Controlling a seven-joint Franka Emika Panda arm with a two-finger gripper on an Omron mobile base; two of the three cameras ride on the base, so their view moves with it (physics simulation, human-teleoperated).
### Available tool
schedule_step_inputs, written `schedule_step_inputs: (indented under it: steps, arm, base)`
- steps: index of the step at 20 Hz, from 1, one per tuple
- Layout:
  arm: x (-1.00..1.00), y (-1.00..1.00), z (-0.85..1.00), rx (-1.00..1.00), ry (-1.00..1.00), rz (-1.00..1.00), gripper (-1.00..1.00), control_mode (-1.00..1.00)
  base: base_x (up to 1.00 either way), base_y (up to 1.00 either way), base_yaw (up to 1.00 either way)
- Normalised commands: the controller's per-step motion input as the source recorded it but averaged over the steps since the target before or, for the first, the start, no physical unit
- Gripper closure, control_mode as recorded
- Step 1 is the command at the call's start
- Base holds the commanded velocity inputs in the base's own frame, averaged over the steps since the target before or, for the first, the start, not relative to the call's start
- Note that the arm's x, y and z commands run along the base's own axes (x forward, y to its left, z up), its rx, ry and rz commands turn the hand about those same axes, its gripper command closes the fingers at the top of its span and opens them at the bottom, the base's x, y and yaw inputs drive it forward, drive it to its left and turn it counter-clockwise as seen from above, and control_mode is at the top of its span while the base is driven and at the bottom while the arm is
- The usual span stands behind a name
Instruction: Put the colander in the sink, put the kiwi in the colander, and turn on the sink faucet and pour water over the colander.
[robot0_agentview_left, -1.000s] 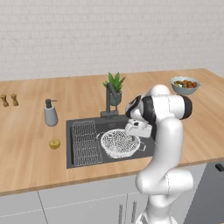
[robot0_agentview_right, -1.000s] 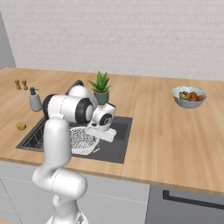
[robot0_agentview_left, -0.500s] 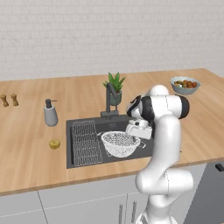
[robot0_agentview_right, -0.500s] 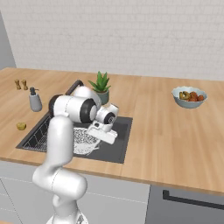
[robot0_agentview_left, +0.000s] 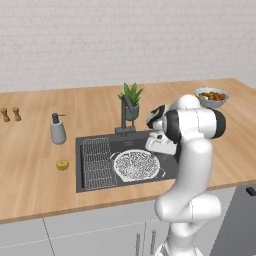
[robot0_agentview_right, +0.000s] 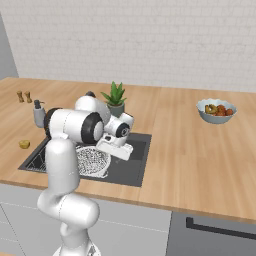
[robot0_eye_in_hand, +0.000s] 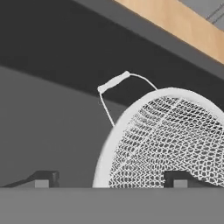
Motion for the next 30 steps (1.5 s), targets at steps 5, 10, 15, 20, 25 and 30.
schedule_step_inputs:
  steps: [5,10,15,20,25,30]
  arm:
    - [-0.21,-0.32,0.87,0.06,-0.17,0.06,-1.0,-1.0]
    - [-0.72,-0.32,1.0,0.08,-0.24,0.03,-1.0,-1.0]
    - [-0.99,0.04,1.0,0.03,-0.23,0.0,-1.0,-1.0]
    - [-0.93,0.42,1.0,0.0,-0.21,0.0,-1.0,-1.0]
    - [-0.91,0.65,1.0,-0.03,-0.17,-0.01,-1.0,-1.0]
    - [-0.54,0.94,0.8,-0.05,-0.09,-0.23,-1.0,-1.0]
  base:
    - [0.0,0.0,0.0]
    - [0.0,0.0,0.0]
    - [0.0,0.0,0.0]
    - [0.0,0.0,0.0]
    - [0.0,0.0,0.0]
    - [0.0,0.0,0.0]
